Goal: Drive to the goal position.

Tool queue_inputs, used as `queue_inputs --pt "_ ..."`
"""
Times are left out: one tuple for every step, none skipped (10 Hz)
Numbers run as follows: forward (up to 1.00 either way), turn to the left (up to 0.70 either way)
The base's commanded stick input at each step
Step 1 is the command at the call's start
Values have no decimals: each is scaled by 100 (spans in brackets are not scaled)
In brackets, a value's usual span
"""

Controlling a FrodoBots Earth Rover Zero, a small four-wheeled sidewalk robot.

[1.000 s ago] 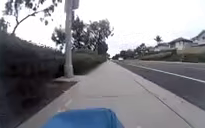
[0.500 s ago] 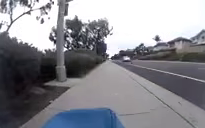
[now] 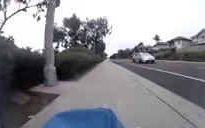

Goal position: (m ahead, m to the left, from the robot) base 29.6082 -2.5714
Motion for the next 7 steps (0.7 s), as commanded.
queue_inputs --pt "100 0" --pt "100 0" --pt "100 0" --pt "100 0" --pt "100 0" --pt "100 0" --pt "100 0"
